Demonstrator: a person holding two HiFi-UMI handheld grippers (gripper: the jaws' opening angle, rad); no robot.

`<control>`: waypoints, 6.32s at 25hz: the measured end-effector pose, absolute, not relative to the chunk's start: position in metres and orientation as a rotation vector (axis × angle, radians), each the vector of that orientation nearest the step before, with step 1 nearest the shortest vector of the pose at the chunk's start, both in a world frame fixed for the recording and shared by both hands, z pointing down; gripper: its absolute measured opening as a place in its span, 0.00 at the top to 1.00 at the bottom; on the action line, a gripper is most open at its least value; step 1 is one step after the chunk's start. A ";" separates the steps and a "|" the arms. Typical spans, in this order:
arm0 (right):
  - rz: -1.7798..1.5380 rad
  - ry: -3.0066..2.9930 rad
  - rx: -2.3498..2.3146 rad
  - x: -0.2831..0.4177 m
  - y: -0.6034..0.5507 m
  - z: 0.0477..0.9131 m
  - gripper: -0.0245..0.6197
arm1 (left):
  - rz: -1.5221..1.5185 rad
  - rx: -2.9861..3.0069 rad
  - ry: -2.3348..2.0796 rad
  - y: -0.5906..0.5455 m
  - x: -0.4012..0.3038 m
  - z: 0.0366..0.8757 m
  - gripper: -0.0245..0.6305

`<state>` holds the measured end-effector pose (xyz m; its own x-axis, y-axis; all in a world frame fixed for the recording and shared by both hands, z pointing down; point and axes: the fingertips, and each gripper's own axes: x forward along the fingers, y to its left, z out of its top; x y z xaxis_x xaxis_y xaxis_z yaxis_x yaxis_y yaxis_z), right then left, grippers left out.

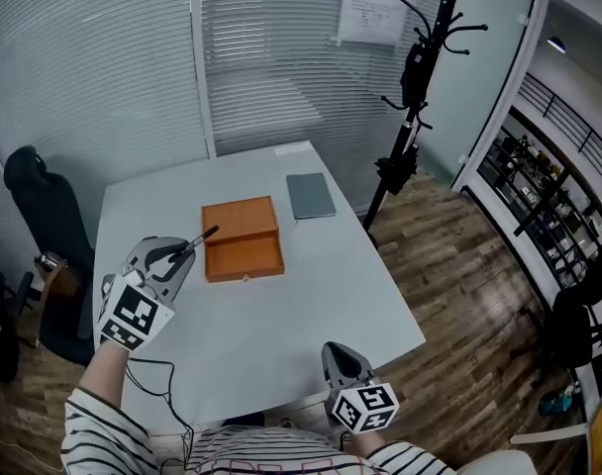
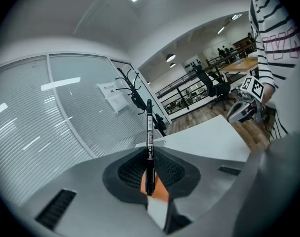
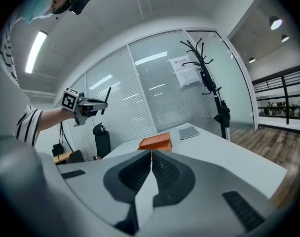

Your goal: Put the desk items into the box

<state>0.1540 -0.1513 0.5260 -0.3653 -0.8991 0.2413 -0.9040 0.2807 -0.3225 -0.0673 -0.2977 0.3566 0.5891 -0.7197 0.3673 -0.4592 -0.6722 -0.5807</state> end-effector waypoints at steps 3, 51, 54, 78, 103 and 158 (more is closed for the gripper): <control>0.653 -2.503 1.766 0.148 -0.166 0.527 0.92 | -0.872 -2.376 0.898 -0.324 -0.061 0.366 0.87; 0.882 -2.235 1.865 0.139 -0.229 0.594 0.92 | -1.498 -2.523 0.412 -0.488 0.003 0.676 0.87; 0.885 -2.224 1.870 0.140 -0.229 0.596 0.92 | -1.551 -2.530 0.411 -0.489 0.003 0.687 0.87; 0.899 -2.185 1.909 0.156 -0.219 0.599 0.92 | -1.772 -2.542 0.530 -0.490 0.002 0.730 0.87; 0.881 -2.143 1.990 0.170 -0.206 0.587 0.92 | -1.725 -2.512 0.604 -0.497 0.001 0.723 0.81; 0.571 -2.541 1.669 0.125 -0.140 0.525 0.92 | -0.457 -2.749 1.500 -0.213 -0.096 0.487 0.93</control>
